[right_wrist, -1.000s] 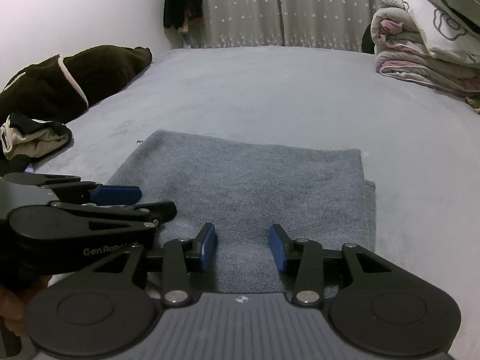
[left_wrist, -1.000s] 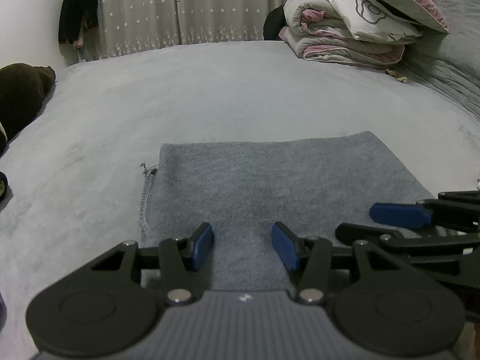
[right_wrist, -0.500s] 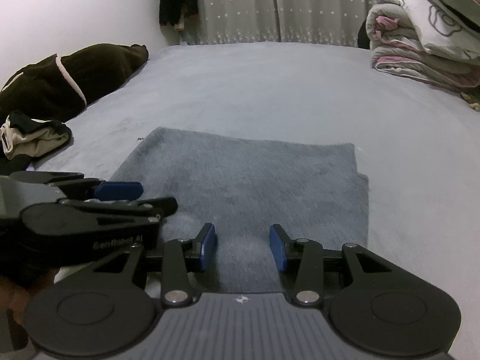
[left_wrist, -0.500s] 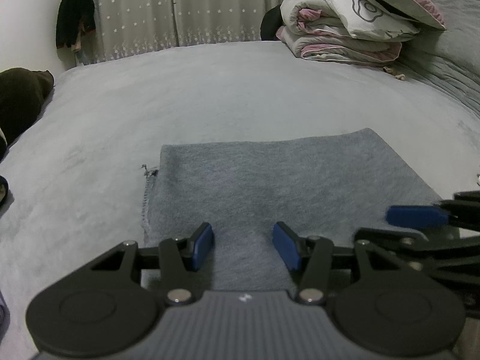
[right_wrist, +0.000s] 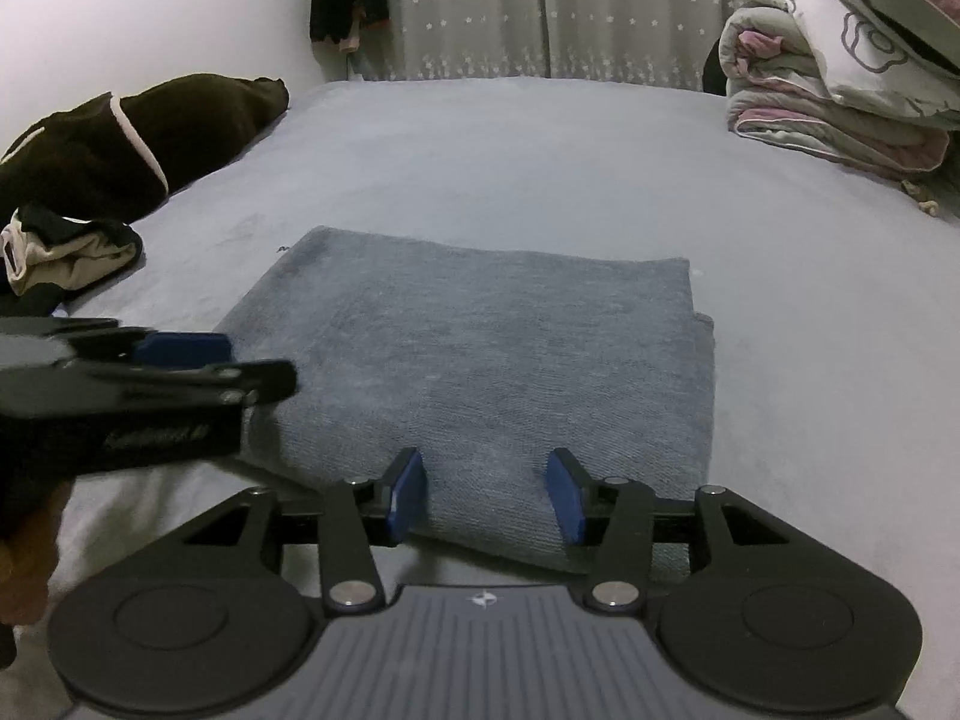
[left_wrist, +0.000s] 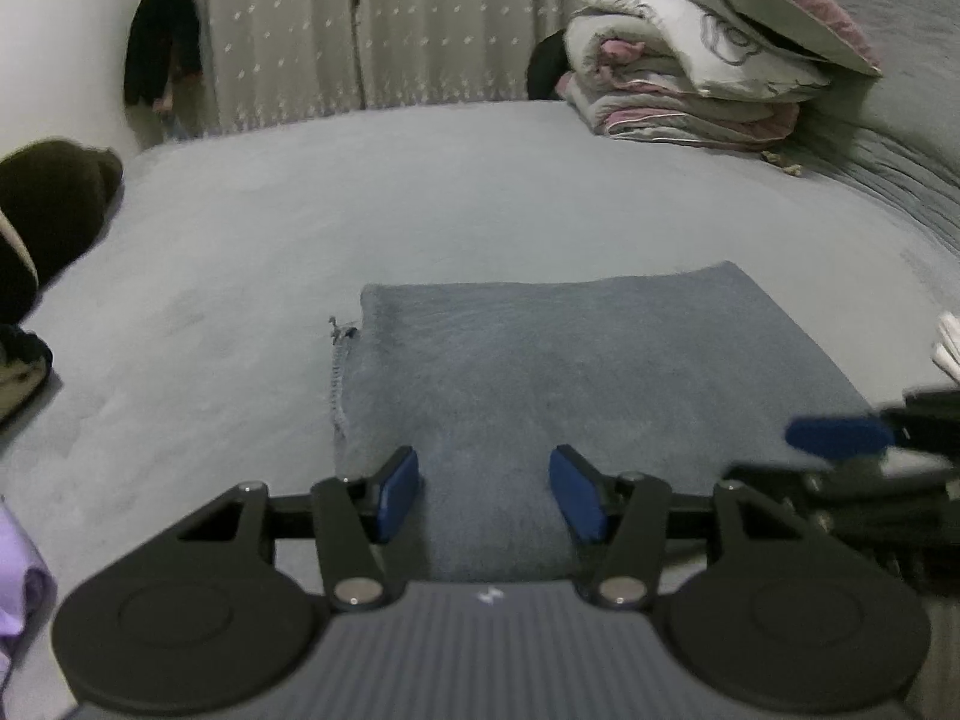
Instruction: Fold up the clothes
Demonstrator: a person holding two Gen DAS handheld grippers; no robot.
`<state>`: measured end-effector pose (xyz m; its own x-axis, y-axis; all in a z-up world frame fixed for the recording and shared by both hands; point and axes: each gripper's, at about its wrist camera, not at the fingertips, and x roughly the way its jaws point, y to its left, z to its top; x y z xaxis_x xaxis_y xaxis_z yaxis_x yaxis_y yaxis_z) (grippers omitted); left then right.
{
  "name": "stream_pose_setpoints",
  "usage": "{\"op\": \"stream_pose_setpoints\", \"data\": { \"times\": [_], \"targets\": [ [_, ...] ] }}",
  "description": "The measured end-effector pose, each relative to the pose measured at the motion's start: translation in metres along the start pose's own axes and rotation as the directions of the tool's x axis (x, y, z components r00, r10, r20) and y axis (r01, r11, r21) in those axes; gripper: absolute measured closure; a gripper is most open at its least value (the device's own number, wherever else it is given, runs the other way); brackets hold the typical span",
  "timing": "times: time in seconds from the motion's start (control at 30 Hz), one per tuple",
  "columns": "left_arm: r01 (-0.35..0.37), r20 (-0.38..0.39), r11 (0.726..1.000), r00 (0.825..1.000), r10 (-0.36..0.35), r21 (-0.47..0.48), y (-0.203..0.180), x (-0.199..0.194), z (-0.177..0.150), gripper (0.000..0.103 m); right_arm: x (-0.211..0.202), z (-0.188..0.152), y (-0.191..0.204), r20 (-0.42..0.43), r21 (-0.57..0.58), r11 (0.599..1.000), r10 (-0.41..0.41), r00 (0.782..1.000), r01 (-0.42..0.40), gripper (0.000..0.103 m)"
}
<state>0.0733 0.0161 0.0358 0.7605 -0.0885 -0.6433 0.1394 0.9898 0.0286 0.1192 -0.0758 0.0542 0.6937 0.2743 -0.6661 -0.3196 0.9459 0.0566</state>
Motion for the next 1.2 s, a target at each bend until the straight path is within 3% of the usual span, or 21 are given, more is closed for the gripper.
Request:
{"op": "stream_pose_setpoints", "data": {
  "times": [0.2,0.43,0.6,0.93,1.2],
  "targets": [
    [0.006,-0.002,1.000,1.000,-0.006,0.003,0.005,0.004,-0.008,0.041,0.001,0.000,-0.003,-0.003,0.007,1.000,0.009,1.000,-0.009,0.055],
    [-0.007,-0.016,1.000,1.000,0.007,-0.016,0.004,0.004,-0.005,0.042,0.000,-0.001,0.002,0.006,-0.033,0.999,-0.008,1.000,0.008,0.055],
    [0.005,0.007,1.000,1.000,-0.005,-0.006,0.003,-0.004,-0.004,0.045,-0.007,-0.001,0.012,0.070,-0.061,0.997,0.046,0.997,-0.041,0.055],
    [-0.017,-0.026,0.999,1.000,0.015,-0.045,0.022,0.005,-0.008,0.039,-0.001,-0.001,0.005,0.005,-0.092,0.996,0.015,1.000,-0.014,0.053],
    [-0.001,-0.053,0.994,0.999,-0.005,-0.106,0.043,0.009,-0.010,0.034,-0.005,0.004,-0.021,-0.052,-0.053,0.997,0.055,0.997,-0.058,0.054]
  ]
}}
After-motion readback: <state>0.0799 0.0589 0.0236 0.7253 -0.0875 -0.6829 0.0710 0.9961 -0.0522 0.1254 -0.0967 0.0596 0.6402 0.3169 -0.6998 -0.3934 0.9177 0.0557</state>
